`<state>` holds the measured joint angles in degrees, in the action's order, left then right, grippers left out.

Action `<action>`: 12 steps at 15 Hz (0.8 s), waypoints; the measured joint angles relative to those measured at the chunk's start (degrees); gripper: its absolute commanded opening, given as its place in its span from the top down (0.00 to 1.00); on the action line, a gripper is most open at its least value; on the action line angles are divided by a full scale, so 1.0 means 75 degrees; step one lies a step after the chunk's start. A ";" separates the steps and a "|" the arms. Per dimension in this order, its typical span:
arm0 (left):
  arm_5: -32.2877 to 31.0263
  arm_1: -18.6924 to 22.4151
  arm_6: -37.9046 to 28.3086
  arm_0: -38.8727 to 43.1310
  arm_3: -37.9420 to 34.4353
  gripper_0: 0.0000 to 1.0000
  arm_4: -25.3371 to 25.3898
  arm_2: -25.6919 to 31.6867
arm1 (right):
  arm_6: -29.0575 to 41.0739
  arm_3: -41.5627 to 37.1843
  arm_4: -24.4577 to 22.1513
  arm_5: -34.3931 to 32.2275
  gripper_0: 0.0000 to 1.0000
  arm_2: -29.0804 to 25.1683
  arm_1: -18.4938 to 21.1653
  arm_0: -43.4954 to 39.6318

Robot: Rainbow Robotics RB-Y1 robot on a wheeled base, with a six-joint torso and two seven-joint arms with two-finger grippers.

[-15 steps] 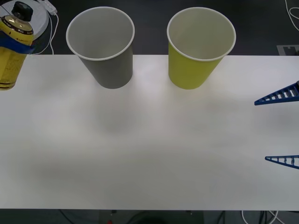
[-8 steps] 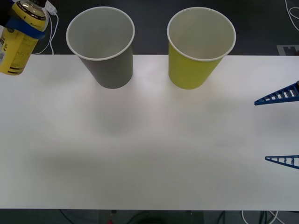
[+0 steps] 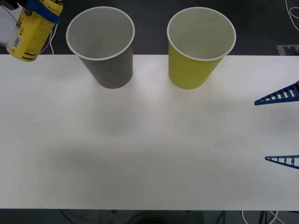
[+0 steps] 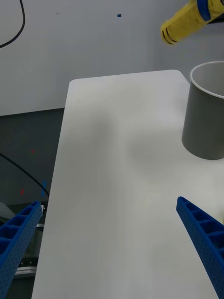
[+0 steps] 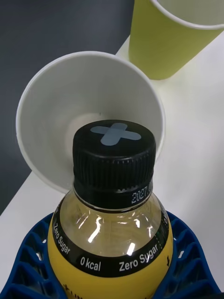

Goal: Put the can into the green bin and the plastic bottle into the gray bin

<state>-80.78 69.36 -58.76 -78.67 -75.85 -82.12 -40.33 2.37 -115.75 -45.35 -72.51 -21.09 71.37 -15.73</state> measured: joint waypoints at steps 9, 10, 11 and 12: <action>-0.0100 -0.1558 0.0012 -0.1816 0.2061 1.00 -0.0404 -0.1397 | 0.0000 0.0000 0.0000 0.0000 0.00 0.0000 0.0000 0.0000; -0.0200 -0.1777 0.0030 -0.1956 0.2307 1.00 -0.0579 -0.1402 | 0.0000 0.0000 0.0000 0.0000 0.00 0.0000 0.0000 0.0000; -0.0307 -0.1996 0.0043 -0.2090 0.2565 1.00 -0.0763 -0.1404 | 0.0000 0.0000 0.0000 0.0000 0.00 0.0000 0.0000 0.0000; -0.0373 -0.2196 0.0051 -0.2208 0.2838 1.00 -0.0875 -0.1403 | 0.0000 0.0000 0.0000 0.0000 0.00 0.0000 0.0000 0.0000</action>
<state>-83.58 52.89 -58.38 -95.23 -54.56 -88.69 -50.85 2.37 -115.75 -45.35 -72.51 -21.09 71.37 -15.73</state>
